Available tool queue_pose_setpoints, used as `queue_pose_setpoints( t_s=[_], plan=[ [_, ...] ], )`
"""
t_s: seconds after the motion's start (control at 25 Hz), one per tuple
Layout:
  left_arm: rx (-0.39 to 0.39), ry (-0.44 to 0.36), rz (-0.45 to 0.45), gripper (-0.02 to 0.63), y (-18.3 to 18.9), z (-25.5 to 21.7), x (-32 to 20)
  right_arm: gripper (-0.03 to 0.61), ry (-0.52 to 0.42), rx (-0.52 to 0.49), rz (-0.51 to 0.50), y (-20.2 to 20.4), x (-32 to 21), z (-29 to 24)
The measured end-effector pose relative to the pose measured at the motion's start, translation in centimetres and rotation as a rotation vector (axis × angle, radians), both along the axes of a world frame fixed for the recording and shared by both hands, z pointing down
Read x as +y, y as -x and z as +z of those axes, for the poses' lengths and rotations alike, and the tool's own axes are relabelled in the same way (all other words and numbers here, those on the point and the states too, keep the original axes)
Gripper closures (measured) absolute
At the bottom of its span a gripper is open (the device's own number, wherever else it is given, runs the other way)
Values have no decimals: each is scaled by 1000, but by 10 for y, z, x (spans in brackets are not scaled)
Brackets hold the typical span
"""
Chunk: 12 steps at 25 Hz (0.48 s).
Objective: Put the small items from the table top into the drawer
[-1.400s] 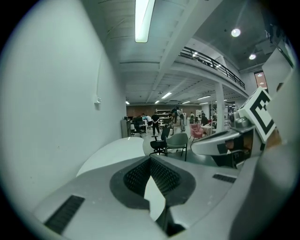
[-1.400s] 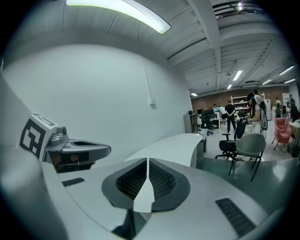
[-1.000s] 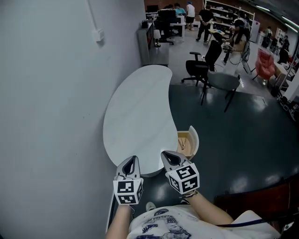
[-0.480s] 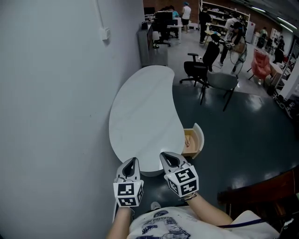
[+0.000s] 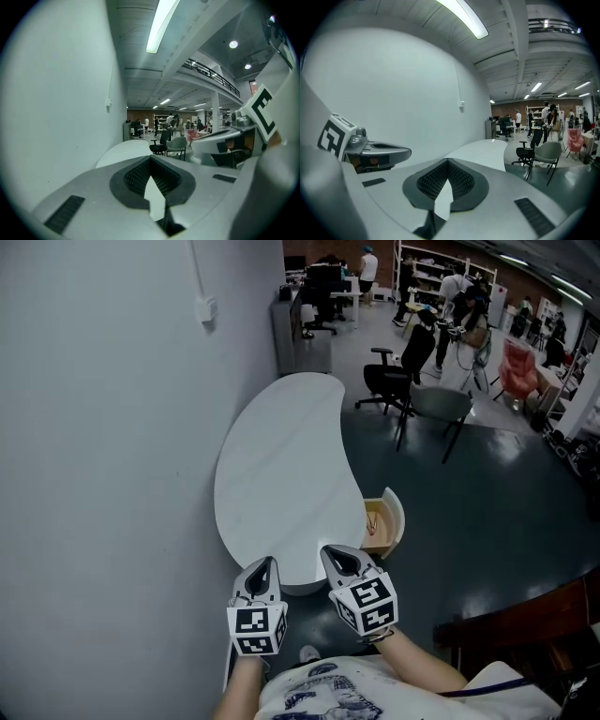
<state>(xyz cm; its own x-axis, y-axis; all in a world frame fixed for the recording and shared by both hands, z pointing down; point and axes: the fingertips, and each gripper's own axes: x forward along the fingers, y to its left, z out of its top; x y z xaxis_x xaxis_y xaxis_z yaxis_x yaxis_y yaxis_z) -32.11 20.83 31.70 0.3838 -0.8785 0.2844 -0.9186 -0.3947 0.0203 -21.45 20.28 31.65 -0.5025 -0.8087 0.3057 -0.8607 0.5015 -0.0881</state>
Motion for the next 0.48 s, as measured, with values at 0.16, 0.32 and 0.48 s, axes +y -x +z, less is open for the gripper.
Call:
queue_pose_setpoints(
  t_s=[0.16, 0.32, 0.48],
  plan=[
    [-2, 1, 6, 589, -8, -3, -2, 558, -3, 8, 4, -7, -1, -1],
    [-3, 7, 7, 590, -13, -1, -5, 558, 9, -1, 10, -13, -5, 2],
    [-3, 11, 11, 589, -18, 6, -9, 558, 17, -5, 14, -18, -8, 10]
  ],
)
